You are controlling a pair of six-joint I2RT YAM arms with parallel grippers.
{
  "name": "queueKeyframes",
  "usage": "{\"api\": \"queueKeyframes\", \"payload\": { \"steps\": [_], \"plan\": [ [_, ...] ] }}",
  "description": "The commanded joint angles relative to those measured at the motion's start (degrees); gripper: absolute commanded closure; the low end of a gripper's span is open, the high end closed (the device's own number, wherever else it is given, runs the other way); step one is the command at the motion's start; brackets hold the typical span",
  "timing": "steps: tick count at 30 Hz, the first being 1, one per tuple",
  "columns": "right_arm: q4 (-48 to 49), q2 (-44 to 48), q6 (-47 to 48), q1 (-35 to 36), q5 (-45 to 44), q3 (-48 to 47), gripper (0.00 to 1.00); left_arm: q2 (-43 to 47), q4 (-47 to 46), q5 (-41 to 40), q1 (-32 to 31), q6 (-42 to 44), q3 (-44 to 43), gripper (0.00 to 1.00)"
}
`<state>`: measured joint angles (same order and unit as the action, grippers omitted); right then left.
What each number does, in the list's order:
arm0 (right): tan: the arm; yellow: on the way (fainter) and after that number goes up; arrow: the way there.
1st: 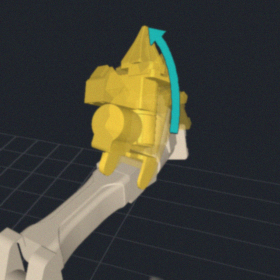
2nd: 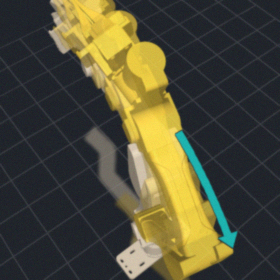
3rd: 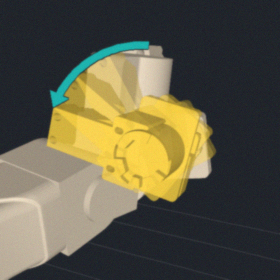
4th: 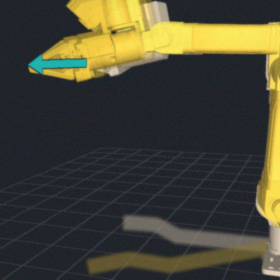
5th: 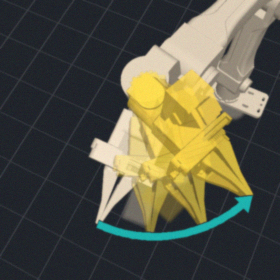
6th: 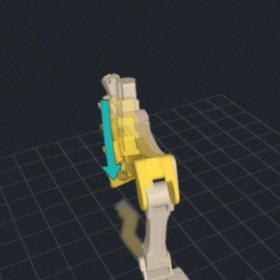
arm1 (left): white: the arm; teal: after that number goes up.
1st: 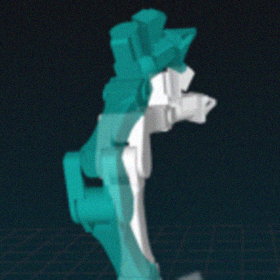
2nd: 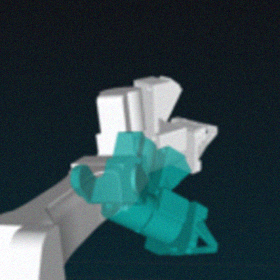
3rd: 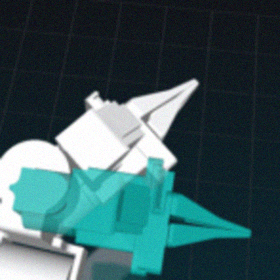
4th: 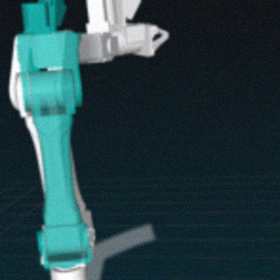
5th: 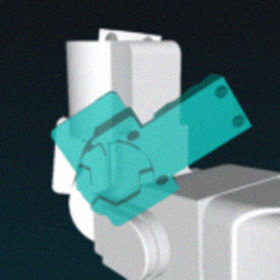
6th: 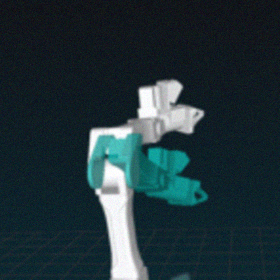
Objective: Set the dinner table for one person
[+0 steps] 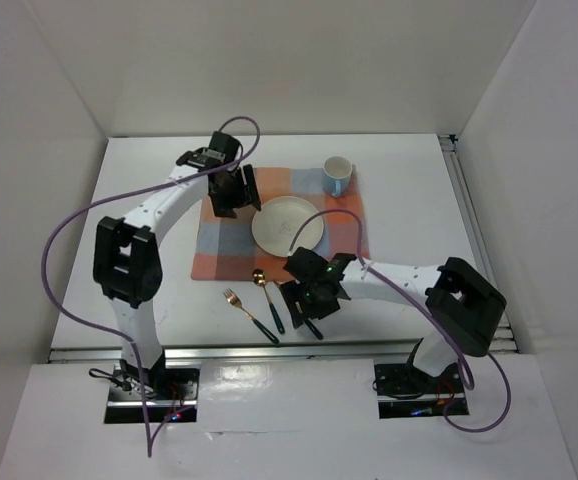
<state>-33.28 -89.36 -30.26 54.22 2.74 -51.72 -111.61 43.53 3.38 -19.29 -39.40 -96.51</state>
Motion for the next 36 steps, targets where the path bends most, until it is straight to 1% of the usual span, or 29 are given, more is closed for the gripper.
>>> {"api": "queueKeyframes", "payload": {
  "steps": [1,3,4,8,9,12,13,16,17,20,21,24,26,28,29,31,32,34,36],
  "plan": [
    [3.1,-1.8,-1.4,1.9,-3.0,0.7,0.25,7.8,2.3,-1.5,0.8,1.2,-3.1,0.18],
    [3.7,-2.8,-2.0,2.5,-3.5,1.7,0.28,10.4,2.8,-0.8,1.4,1.2,-3.1,0.18],
    [3.7,-3.7,-2.8,2.5,-4.2,1.7,0.32,11.1,2.8,-0.8,2.1,1.2,-3.7,0.18],
    [2.5,-4.2,-4.0,4.1,-6.3,1.7,0.59,14.1,3.4,0.5,3.4,1.2,-4.3,0.18],
    [2.0,-3.5,-4.0,4.1,-6.3,1.7,0.69,15.2,3.4,0.5,3.9,1.2,-4.3,0.18],
    [1.4,0.1,-4.0,4.7,-5.7,2.2,0.81,16.1,3.9,1.7,5.0,1.2,-4.3,0.18],
    [0.7,1.3,-4.0,4.7,-5.7,1.4,0.89,16.9,3.9,2.2,5.1,1.2,-4.8,0.18],
    [-4.9,6.3,-4.6,5.2,-6.3,-1.8,0.99,17.4,4.5,2.8,5.7,1.7,-5.4,0.18],
    [-8.0,9.0,-5.3,5.2,-7.1,-2.6,1.0,18.0,5.0,2.8,6.2,1.7,-5.4,0.18],
    [-12.8,12.6,-6.7,5.2,-9.8,-5.7,1.0,18.6,5.5,2.8,7.3,1.7,-5.4,0.18],
    [-16.2,14.1,-8.0,5.2,-11.1,-6.5,1.0,19.2,5.5,3.5,7.9,2.2,-5.4,0.18],
    [-19.9,15.2,-9.3,0.8,-13.4,-9.4,1.0,19.8,5.5,4.0,8.0,2.2,-4.3,0.18],
    [-19.9,14.7,-9.3,-4.1,-15.0,-10.8,1.0,19.8,5.5,4.0,8.0,2.2,-3.1,0.18],
    [-15.8,12.4,-6.6,-8.1,-15.0,-12.4,1.0,19.8,5.5,2.9,8.5,2.7,-2.4,0.18],
    [-14.3,11.2,-5.4,-11.9,-15.0,-13.6,1.0,19.8,6.0,2.9,8.5,3.4,-1.0,0.18],
    [-10.1,6.9,-2.0,-15.6,-13.8,-15.3,1.0,20.3,6.0,2.9,8.5,3.4,0.6,0.18],
    [-8.7,5.5,-1.0,-18.7,-13.8,-17.0,1.0,21.4,6.0,2.9,8.5,3.4,2.9,0.18],
    [-5.2,1.1,2.4,-21.1,-13.0,-18.5,1.0,22.9,6.0,2.9,7.8,3.4,5.9,0.19],
    [-4.1,-1.8,4.1,-24.1,-13.0,-21.0,1.0,25.3,4.7,2.9,6.2,3.4,11.2,0.19]
  ]
}}
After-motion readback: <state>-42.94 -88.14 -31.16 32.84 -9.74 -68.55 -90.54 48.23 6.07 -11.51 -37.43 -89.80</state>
